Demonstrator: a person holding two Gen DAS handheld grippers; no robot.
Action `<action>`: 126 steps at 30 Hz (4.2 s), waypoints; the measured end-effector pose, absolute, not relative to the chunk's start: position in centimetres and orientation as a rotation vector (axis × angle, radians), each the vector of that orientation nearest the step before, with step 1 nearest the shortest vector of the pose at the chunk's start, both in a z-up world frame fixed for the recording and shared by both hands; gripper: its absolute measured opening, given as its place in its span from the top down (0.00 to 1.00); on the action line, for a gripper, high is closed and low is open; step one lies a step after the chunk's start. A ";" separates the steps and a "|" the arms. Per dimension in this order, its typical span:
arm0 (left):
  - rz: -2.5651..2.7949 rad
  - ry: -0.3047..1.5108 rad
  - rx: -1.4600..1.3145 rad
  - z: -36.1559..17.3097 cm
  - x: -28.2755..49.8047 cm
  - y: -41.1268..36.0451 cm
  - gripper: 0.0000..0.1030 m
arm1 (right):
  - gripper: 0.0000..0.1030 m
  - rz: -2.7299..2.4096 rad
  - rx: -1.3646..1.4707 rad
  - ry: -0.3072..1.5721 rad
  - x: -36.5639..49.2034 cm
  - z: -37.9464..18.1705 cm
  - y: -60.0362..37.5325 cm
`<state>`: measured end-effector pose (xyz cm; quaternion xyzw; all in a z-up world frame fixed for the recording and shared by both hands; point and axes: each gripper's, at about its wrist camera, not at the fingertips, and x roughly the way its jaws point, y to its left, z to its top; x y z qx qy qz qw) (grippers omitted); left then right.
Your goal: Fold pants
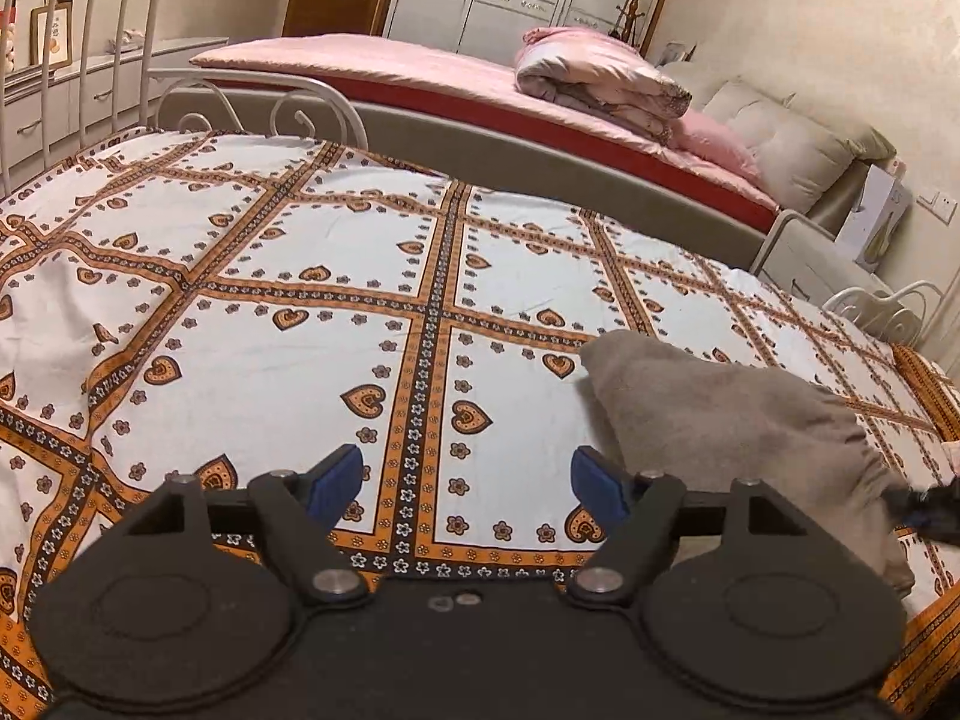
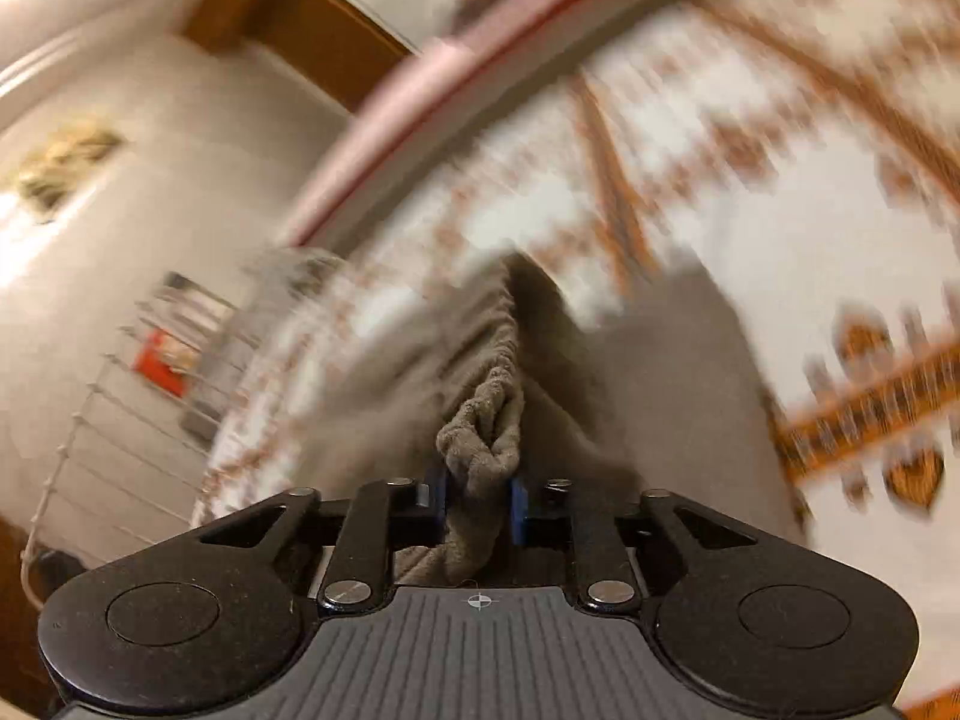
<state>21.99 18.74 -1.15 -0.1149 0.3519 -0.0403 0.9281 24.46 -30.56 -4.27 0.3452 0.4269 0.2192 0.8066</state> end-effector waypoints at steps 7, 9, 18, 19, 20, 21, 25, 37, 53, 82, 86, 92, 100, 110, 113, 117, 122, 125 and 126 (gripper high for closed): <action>-0.097 0.731 -0.218 -1.4 22.4 18.0 0.33 | 0.29 0.442 0.786 0.865 23.9 -3.8 -31.9; -0.098 0.736 -0.216 -1.5 22.5 17.8 0.33 | 0.29 0.443 0.831 0.902 24.5 -4.7 -31.6; -0.126 0.782 -0.164 -2.1 22.1 16.6 0.30 | 0.69 0.505 0.742 0.910 26.0 -4.1 -28.9; -0.128 0.782 -0.163 -2.1 22.1 16.6 0.30 | 0.71 0.527 0.776 0.857 25.4 -3.2 -29.3; -0.128 0.780 -0.167 -2.0 22.2 16.5 0.30 | 0.73 0.544 0.807 0.822 24.7 -2.4 -29.7; -0.128 0.777 -0.173 -2.0 22.3 16.4 0.30 | 0.73 0.568 0.841 0.781 24.0 -1.4 -30.4; -0.152 0.770 -0.172 -1.9 22.9 15.4 0.30 | 0.73 0.505 0.861 0.736 21.7 -0.5 -33.3; -0.223 0.770 -0.151 -2.1 24.4 11.5 0.30 | 0.72 0.347 0.848 0.952 21.5 -5.9 -36.0; -0.322 0.891 -0.045 -5.3 26.1 6.1 0.21 | 0.63 0.328 0.291 0.858 21.8 -3.5 -31.2; -0.557 0.944 -0.348 -7.9 29.6 6.6 0.38 | 0.29 0.476 0.530 0.964 25.6 -5.5 -34.4; -0.569 0.935 -0.320 -8.1 30.0 5.9 0.35 | 0.28 0.485 0.546 0.981 26.3 -6.2 -34.5; -0.575 0.916 -0.286 -7.8 30.4 4.9 0.51 | 0.28 0.511 0.589 1.003 27.3 -6.6 -34.5; -0.559 0.872 -0.330 -6.3 30.1 5.9 0.80 | 0.57 0.556 0.580 0.957 26.7 -4.9 -34.2; -0.563 0.701 -0.354 -2.4 35.8 5.5 0.81 | 0.63 0.614 0.586 0.785 31.7 -0.3 -34.5; -0.470 0.688 -0.200 -3.6 39.0 3.5 0.61 | 0.63 0.541 0.602 0.755 35.4 -0.9 -35.9; -0.315 0.742 -0.030 -7.5 40.0 1.2 0.20 | 0.36 0.335 0.443 0.916 38.9 -5.8 -35.6; -0.276 0.726 -0.039 -6.6 39.7 1.4 0.20 | 0.34 0.362 0.467 0.774 37.2 -4.4 -36.1; -0.260 0.705 -0.031 -5.1 38.7 1.6 0.20 | 0.33 0.392 0.458 0.719 36.2 -2.0 -36.0; -0.252 0.692 -0.027 -4.4 38.2 1.5 0.20 | 0.33 0.405 0.458 0.701 35.4 -1.3 -36.0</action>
